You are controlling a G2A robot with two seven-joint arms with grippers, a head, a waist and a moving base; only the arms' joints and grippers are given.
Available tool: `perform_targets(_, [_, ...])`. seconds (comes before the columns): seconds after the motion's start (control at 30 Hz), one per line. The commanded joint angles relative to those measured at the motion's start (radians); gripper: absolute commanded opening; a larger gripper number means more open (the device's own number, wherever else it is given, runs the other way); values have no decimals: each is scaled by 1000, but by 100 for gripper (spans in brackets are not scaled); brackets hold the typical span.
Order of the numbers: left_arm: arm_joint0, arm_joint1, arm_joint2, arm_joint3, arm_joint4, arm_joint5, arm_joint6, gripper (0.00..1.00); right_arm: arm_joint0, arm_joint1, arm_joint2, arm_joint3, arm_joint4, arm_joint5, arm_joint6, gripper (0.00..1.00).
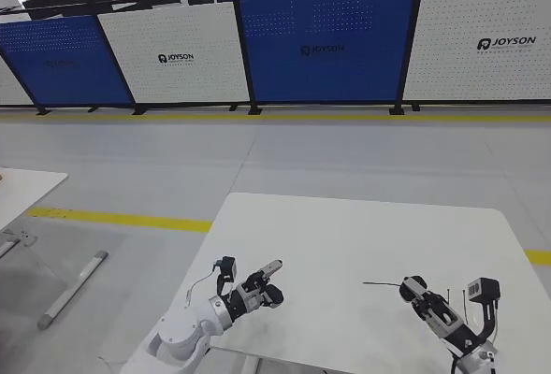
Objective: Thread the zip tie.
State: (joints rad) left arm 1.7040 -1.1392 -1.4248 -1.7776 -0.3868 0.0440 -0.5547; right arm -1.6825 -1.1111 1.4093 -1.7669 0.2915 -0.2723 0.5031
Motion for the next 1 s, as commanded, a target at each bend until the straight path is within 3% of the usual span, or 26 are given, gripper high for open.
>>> perform_targets(0.0, [-9,-1,31,-5,13,-1,-14,100,0,0,0,0,0,0,0,0])
perform_targets(0.1, [-22,-3,73,-8,18,-8,-41,100,0,0,0,0,0,0,0,0])
perform_targets(0.23, [-55,-9,135,-5,-9,14,-63,100,0,0,0,0,0,0,0,0])
perform_targets(0.37, [-100,-19,194,17,-49,31,-35,100,0,0,0,0,0,0,0,0])
perform_targets(0.4, [-114,-21,205,22,-36,37,0,100,0,0,0,0,0,0,0,0])
perform_targets(0.97, [-117,-22,208,23,-27,40,9,100,26,-5,-49,26,-21,14,31,0])
